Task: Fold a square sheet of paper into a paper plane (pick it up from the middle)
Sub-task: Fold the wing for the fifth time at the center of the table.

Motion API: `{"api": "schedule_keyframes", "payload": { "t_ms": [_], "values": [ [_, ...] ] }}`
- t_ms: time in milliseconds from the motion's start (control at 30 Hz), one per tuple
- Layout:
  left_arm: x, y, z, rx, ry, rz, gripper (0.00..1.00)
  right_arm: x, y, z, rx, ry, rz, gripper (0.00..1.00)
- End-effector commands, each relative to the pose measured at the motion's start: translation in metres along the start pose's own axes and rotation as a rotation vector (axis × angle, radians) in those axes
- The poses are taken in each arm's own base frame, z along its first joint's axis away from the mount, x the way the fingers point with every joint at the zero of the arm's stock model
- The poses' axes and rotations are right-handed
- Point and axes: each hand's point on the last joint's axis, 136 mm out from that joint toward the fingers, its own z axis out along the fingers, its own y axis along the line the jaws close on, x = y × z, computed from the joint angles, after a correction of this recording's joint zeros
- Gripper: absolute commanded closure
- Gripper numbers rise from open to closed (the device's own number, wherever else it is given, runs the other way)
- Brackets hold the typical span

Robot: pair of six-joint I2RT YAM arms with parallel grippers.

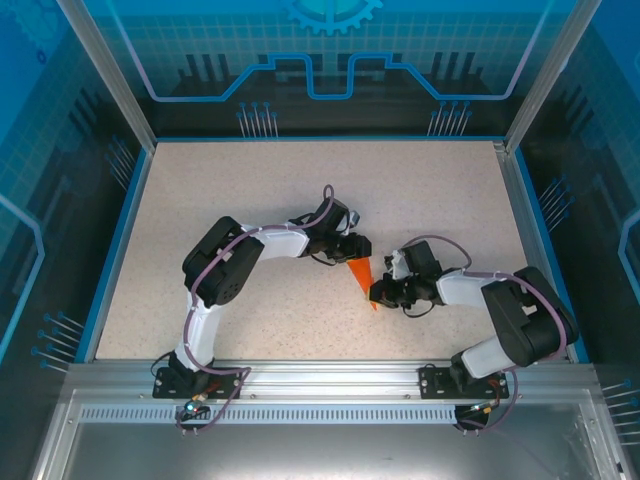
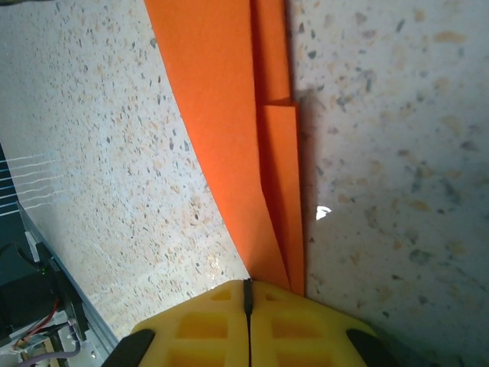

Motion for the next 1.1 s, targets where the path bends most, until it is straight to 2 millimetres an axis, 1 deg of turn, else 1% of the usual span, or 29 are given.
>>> {"api": "schedule_keyframes", "payload": {
  "t_ms": [0, 133, 267, 367, 400, 500, 633, 767, 867, 900, 1000, 1067],
  "values": [
    [0.021, 0.047, 0.013, -0.114, 0.052, -0.062, 0.59, 0.051, -0.039, 0.001, 0.112, 0.138, 0.095, 0.94],
    [0.021, 0.048, 0.013, -0.111, 0.05, -0.065, 0.6, 0.06, -0.044, -0.003, 0.118, 0.14, 0.102, 0.94],
    [0.021, 0.049, 0.012, -0.113, 0.05, -0.067, 0.6, 0.065, -0.042, -0.007, 0.111, 0.144, 0.104, 0.93],
    [0.02, 0.049, 0.012, -0.112, 0.048, -0.067, 0.6, 0.066, -0.043, -0.011, 0.12, 0.142, 0.111, 0.93],
    [0.021, 0.049, 0.012, -0.112, 0.05, -0.069, 0.6, 0.064, -0.04, -0.012, 0.11, 0.136, 0.109, 0.93],
    [0.021, 0.048, 0.012, -0.109, 0.052, -0.065, 0.6, 0.051, -0.024, -0.018, 0.07, 0.091, 0.081, 0.93],
    [0.021, 0.049, 0.013, -0.115, 0.055, -0.054, 0.59, 0.024, 0.001, -0.034, 0.038, -0.03, 0.025, 0.92],
    [0.02, 0.048, 0.013, -0.11, 0.059, -0.052, 0.59, -0.005, 0.029, -0.047, -0.021, -0.143, -0.014, 0.87],
    [0.02, 0.047, 0.013, -0.107, 0.06, -0.052, 0.59, -0.019, 0.048, -0.045, -0.08, -0.139, -0.027, 0.86],
    [0.021, 0.048, 0.013, -0.109, 0.062, -0.052, 0.59, -0.023, 0.051, -0.041, -0.09, -0.129, -0.024, 0.85],
    [0.021, 0.048, 0.013, -0.108, 0.062, -0.053, 0.59, -0.034, 0.055, -0.028, -0.1, -0.108, -0.017, 0.85],
    [0.022, 0.048, 0.013, -0.107, 0.064, -0.055, 0.59, -0.041, 0.054, -0.02, -0.101, -0.101, -0.006, 0.86]
  ]
}}
